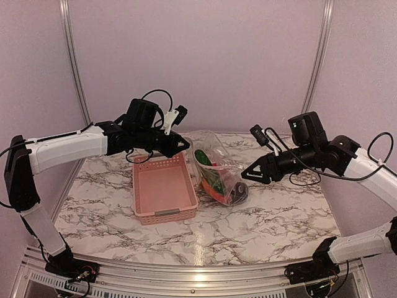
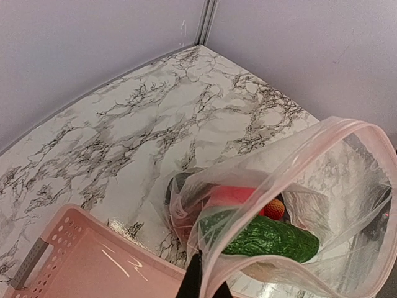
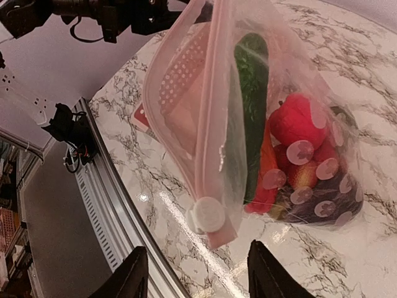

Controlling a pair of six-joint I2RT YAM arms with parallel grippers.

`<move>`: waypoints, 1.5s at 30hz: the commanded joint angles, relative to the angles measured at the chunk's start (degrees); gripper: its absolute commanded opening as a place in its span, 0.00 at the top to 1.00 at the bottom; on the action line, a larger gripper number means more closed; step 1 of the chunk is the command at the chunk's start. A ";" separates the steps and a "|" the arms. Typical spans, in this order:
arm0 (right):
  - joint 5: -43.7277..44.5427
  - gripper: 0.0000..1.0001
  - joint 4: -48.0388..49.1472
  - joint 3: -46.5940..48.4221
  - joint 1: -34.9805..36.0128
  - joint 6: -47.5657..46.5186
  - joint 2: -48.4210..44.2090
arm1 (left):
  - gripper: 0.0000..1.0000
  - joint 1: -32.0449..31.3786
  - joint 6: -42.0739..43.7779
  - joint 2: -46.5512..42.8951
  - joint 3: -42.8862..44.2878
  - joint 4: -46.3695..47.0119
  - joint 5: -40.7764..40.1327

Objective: Place the food in the zip-top bag and seal the zipper
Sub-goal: Pass from the left arm to the right

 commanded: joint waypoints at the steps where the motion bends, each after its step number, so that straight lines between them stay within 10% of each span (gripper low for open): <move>1: 2.92 0.48 6.38 -1.79 4.05 -2.60 -0.70 | 1.00 0.14 -5.03 0.39 0.72 2.34 1.28; 17: 17.72 0.64 5.95 0.50 6.10 -7.49 1.30 | 1.00 0.19 -5.13 1.87 2.96 -0.61 1.34; 38: 13.82 0.76 10.60 -1.10 6.05 -11.87 3.31 | 1.00 0.23 -5.63 3.06 4.78 -1.68 0.68; 45: 11.27 0.65 9.18 -2.16 6.11 -12.12 3.10 | 1.00 1.05 -7.82 4.07 5.96 -1.13 0.94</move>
